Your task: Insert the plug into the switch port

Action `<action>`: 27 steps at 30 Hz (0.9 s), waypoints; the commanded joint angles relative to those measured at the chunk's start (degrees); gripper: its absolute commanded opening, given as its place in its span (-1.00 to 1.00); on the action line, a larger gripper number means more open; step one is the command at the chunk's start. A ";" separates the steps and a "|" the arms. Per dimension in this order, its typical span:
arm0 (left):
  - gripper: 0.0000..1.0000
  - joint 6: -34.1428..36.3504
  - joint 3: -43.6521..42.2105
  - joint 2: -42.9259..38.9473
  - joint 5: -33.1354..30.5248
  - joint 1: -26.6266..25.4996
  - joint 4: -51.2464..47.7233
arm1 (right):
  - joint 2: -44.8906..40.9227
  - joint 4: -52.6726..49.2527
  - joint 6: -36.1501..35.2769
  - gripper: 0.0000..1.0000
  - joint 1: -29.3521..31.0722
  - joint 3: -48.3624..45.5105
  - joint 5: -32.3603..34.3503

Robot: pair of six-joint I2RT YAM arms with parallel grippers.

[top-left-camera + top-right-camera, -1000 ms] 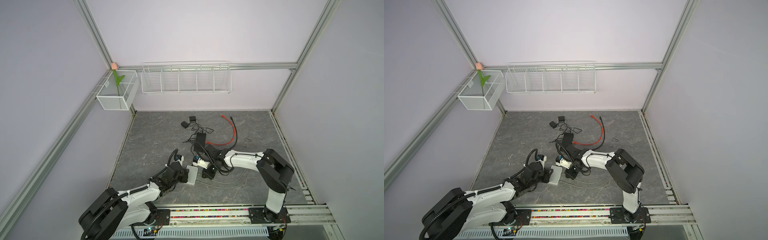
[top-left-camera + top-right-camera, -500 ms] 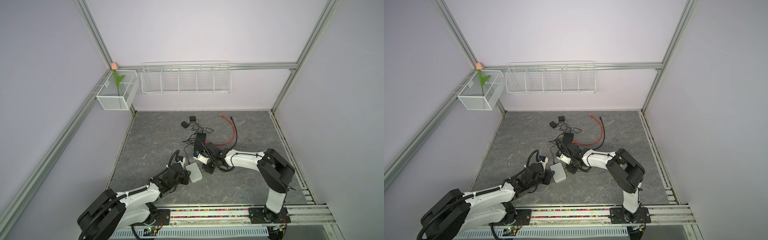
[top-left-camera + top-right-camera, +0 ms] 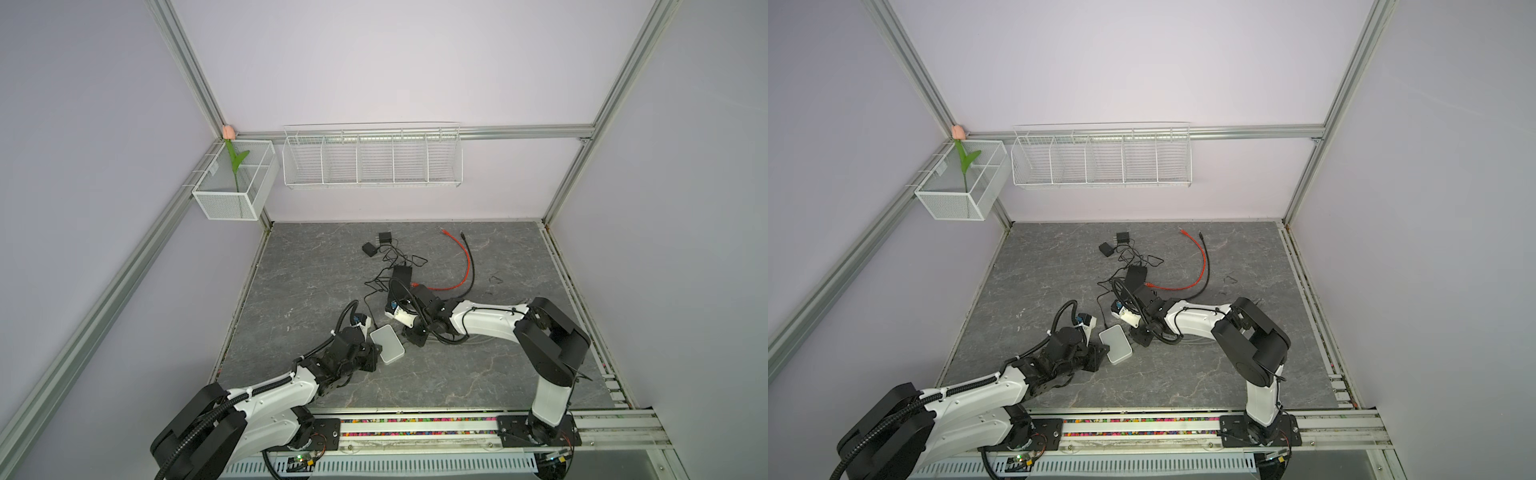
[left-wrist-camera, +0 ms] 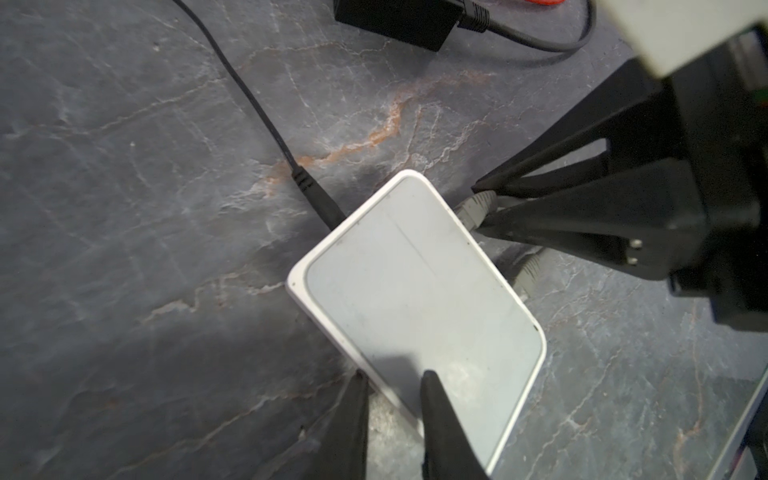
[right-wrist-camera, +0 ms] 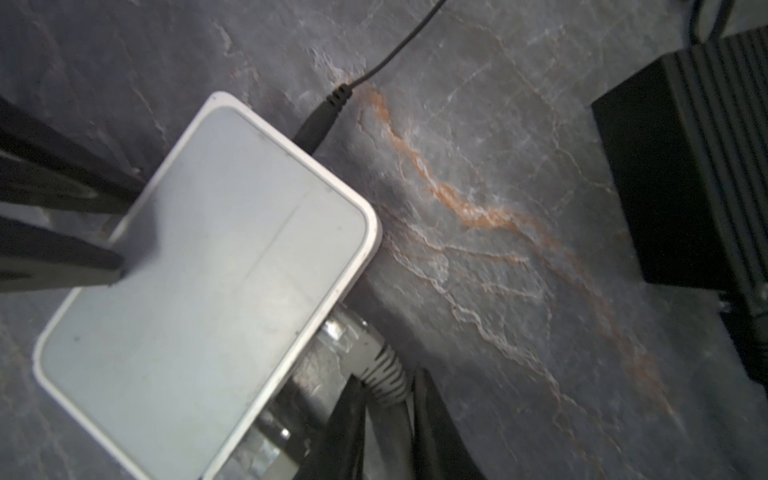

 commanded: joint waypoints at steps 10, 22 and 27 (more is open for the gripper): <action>-0.54 0.55 2.49 -1.62 2.35 2.21 -1.00 | -3.80 3.88 0.77 -0.50 0.98 -1.81 -3.12; -0.54 1.43 3.97 -1.06 2.29 3.27 -1.71 | -2.92 5.22 2.64 -0.52 1.00 -5.04 -2.86; -0.55 1.82 4.87 0.01 2.36 3.45 -1.75 | -3.27 5.82 3.24 -0.52 1.00 -6.31 -2.86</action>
